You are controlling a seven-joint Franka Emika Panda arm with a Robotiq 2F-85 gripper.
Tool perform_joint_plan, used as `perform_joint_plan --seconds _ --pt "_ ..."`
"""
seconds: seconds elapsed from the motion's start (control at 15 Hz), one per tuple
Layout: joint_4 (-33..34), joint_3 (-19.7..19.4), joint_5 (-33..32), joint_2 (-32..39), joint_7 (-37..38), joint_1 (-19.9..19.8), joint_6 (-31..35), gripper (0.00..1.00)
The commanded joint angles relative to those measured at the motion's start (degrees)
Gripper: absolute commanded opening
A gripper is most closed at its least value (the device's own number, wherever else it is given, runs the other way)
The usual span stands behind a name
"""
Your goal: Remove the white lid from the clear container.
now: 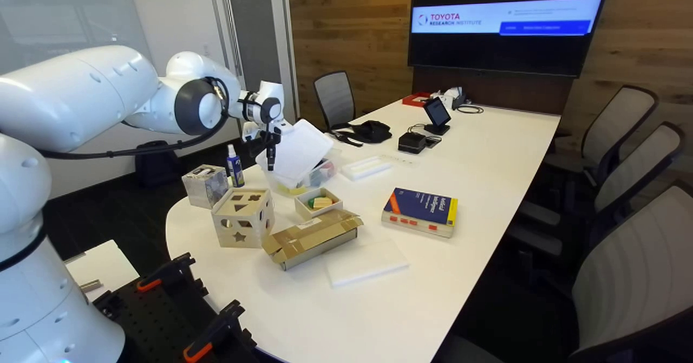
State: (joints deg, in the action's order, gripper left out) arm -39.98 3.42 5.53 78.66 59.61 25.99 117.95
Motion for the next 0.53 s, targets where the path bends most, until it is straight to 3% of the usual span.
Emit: perform_joint_plan --seconds 0.0,0.47 --pt "3.8 0.0 -1.4 1.5 -3.2 1.4 -1.0 0.0" --pt "5.5 -0.6 -3.3 1.6 -5.6 2.8 -0.3 0.0"
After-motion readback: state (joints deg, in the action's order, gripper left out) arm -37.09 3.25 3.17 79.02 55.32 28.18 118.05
